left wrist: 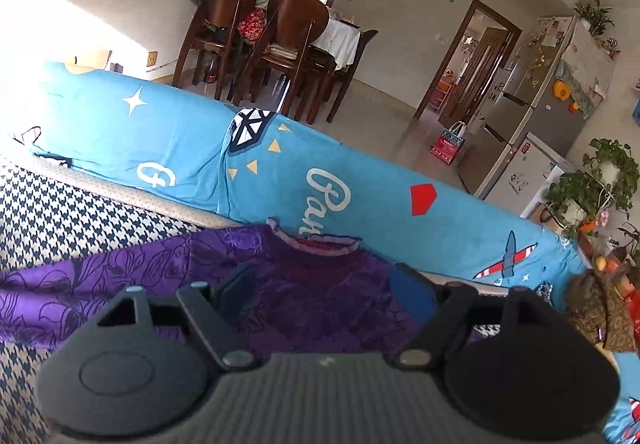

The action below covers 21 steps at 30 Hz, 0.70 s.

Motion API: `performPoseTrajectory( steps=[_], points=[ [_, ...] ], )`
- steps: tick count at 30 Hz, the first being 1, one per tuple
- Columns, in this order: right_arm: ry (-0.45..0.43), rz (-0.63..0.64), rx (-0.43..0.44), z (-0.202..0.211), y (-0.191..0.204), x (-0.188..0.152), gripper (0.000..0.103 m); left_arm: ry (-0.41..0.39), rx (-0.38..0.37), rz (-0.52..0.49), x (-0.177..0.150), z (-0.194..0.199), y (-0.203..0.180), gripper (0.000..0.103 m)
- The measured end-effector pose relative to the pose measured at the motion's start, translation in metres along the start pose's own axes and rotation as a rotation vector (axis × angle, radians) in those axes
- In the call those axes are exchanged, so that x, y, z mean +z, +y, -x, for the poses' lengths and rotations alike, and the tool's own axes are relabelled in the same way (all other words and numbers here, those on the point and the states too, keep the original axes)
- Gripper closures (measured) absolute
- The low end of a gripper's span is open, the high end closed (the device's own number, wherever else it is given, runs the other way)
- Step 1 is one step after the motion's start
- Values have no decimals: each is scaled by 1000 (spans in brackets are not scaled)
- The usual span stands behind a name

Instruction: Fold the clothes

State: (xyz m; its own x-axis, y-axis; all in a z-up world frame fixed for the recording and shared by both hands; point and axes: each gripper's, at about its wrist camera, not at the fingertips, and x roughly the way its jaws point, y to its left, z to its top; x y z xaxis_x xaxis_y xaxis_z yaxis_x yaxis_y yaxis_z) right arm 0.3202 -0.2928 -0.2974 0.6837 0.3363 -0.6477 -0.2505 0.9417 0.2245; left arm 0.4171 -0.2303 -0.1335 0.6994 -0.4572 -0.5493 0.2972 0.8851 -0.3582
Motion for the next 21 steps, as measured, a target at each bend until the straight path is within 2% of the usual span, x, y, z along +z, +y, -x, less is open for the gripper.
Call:
performPoseTrajectory(
  steps=[3,7,9,12,17,21],
  points=[
    [0,0,3,3,1,1,31,-19,81,-12,0,-20,14,25],
    [14,-14,19,2,1,0,31,1,158,-20,3,-63,42,26],
    [21,-18,26,2,1,-1,31,31,196,-21,4,-89,58,29],
    [32,-21,34,2,0,-2,31,76,250,-34,2,-126,83,40],
    [60,-40,37,-1,-5,-3,31,82,309,-80,-2,-175,109,45],
    [84,-83,55,-7,-13,-1,31,112,318,-124,-4,-207,121,45]
  ],
)
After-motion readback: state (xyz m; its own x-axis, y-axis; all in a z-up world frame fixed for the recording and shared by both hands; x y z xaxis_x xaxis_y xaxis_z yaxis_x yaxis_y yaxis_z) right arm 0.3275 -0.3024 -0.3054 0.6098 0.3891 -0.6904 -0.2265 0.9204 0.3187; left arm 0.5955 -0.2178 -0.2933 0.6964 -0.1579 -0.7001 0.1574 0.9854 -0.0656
